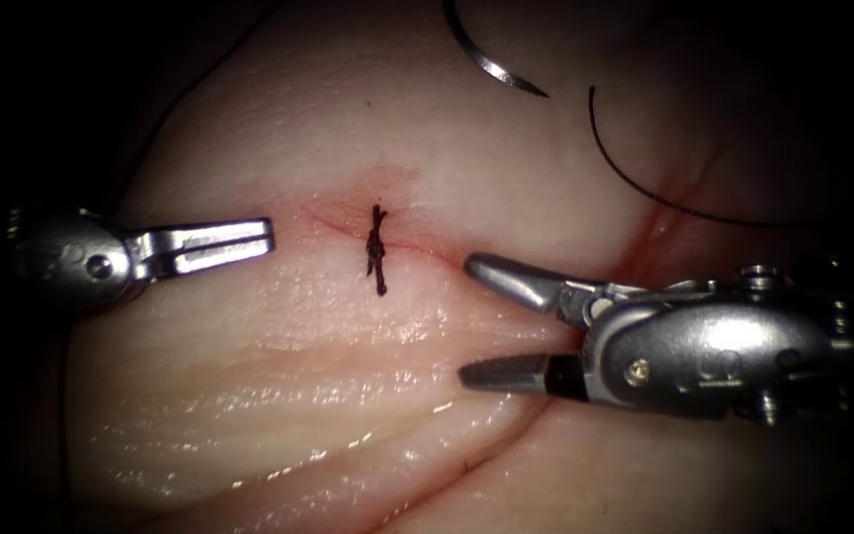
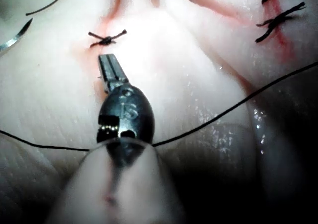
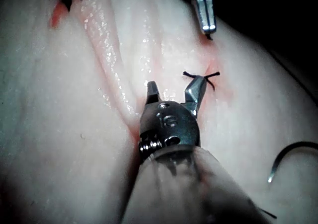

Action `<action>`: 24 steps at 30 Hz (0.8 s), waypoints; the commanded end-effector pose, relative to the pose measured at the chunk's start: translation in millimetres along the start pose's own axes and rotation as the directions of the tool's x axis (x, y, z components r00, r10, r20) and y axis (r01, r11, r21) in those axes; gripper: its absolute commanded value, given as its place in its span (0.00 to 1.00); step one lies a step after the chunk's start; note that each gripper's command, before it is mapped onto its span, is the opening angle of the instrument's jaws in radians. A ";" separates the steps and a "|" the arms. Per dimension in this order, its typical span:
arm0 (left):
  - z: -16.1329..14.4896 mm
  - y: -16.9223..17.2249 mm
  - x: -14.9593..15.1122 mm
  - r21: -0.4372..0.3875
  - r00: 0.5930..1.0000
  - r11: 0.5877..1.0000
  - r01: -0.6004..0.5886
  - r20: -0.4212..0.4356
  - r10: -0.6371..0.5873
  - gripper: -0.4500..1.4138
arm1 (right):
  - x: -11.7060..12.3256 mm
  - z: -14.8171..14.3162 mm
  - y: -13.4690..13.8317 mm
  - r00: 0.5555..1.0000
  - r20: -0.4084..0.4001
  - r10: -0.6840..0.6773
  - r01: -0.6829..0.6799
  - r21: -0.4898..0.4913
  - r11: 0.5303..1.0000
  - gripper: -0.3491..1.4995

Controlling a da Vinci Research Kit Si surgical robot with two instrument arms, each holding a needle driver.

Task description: Wound Closure

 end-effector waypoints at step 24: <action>-2.3 2.1 -3.6 0.078 0.921 0.955 0.286 0.253 -0.297 0.50 | -0.6 -1.6 -0.4 0.999 -0.013 0.050 -0.051 -0.023 0.998 0.88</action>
